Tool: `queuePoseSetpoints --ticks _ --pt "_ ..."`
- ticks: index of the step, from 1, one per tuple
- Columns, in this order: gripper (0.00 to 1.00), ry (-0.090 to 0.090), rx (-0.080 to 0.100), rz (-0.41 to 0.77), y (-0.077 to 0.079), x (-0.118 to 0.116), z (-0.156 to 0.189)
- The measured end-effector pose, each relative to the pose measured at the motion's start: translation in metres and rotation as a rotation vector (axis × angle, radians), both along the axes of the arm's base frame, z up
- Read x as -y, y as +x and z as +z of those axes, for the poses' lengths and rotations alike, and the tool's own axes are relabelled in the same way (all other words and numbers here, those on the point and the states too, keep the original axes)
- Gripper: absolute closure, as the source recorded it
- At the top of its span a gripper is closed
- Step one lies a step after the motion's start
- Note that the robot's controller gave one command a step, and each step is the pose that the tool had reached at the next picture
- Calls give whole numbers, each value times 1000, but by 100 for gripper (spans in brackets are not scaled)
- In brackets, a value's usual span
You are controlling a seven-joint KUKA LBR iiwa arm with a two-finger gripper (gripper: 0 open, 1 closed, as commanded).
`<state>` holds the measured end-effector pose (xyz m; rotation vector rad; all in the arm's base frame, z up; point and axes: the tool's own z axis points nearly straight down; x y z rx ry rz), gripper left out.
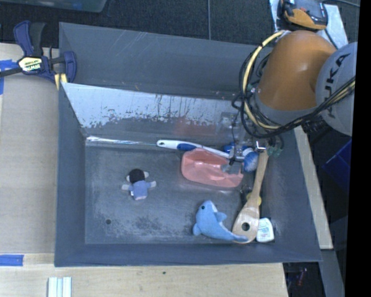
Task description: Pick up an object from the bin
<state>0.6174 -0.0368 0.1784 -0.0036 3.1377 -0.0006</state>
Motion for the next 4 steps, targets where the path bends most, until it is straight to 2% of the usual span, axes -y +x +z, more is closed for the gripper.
queuePoseSetpoints --ticks 1,2,3,4 --pt "0 0 0 0 0 0 0" --pt "0 -3 -1 59 -10 69 -48" --pt "0 -4 -7 42 7 2 -106" --pt "100 -4 20 195 0 99 -105"
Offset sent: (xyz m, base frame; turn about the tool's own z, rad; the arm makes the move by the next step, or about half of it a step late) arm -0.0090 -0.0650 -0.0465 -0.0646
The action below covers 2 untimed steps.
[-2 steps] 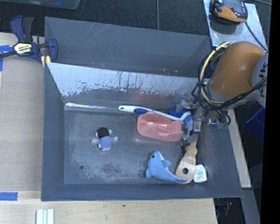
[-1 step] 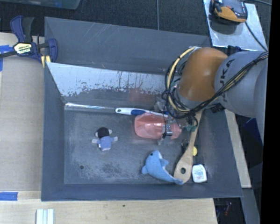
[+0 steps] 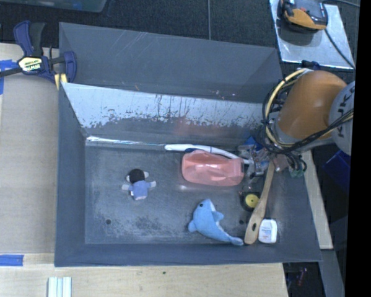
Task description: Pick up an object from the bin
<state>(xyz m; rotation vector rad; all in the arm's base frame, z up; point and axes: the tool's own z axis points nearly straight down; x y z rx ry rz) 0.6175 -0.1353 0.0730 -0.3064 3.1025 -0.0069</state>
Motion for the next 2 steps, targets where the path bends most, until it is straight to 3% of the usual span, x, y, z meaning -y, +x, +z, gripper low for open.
queuePoseSetpoints --ticks 1,2 --pt "100 0 0 -1 0 0 0" --pt "100 0 -1 -23 0 6 113"
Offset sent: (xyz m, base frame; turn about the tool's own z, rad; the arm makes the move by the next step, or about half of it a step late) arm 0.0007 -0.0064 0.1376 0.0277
